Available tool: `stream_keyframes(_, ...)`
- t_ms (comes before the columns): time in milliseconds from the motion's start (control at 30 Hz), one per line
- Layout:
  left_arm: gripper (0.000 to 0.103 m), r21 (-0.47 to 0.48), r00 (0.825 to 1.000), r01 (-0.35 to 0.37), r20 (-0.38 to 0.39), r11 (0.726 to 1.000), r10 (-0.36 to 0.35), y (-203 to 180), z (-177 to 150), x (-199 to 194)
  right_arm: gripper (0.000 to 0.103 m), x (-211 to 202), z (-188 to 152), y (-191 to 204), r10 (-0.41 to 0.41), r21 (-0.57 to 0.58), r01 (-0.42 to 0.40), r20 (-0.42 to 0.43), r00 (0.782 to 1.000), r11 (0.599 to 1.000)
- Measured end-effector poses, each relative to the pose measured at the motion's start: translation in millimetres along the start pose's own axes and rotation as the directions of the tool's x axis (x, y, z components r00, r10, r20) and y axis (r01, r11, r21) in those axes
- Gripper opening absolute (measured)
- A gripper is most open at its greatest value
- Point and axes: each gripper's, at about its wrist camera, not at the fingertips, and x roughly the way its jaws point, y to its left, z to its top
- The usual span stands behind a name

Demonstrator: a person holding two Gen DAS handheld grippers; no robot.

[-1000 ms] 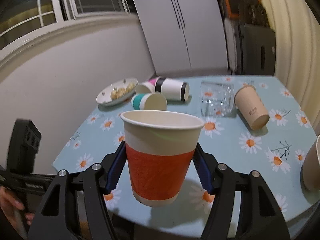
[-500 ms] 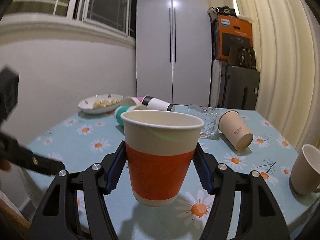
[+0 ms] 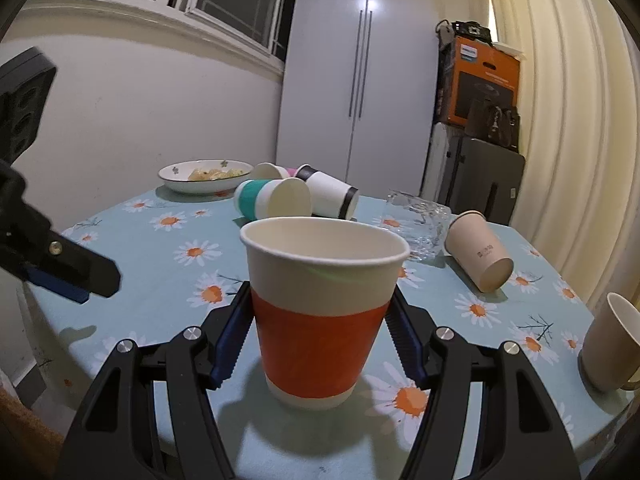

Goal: Flip cup upright
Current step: 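Rotate the right gripper to turn the cup opening upward, lowering it, then set the cup upright on the tablecloth and open the right gripper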

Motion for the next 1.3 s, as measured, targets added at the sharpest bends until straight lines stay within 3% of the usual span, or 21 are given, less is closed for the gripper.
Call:
stream_keyframes(333, 0.073, -0.012, 1.000, -0.006, 0.003, 1.000, 0.006, 3, 0, -1, 0.066, -2, 0, 4, 0.026, 0.008, -0.026, -0.022, 0.999, 1.000)
stream_keyframes(733, 0.073, -0.018, 1.000, -0.014, 0.001, 1.000, 0.014, 6, 1, 1, 0.087, -9, 7, 1, 0.026, 0.036, -0.026, -0.026, 0.999, 0.999)
stream_keyframes(1300, 0.074, 0.003, 0.998, -0.028, 0.062, 1.000, 0.028, 8, -5, -7, 0.098, -81, 28, -16, 0.056, 0.103, -0.057, 0.019, 0.998, 0.993)
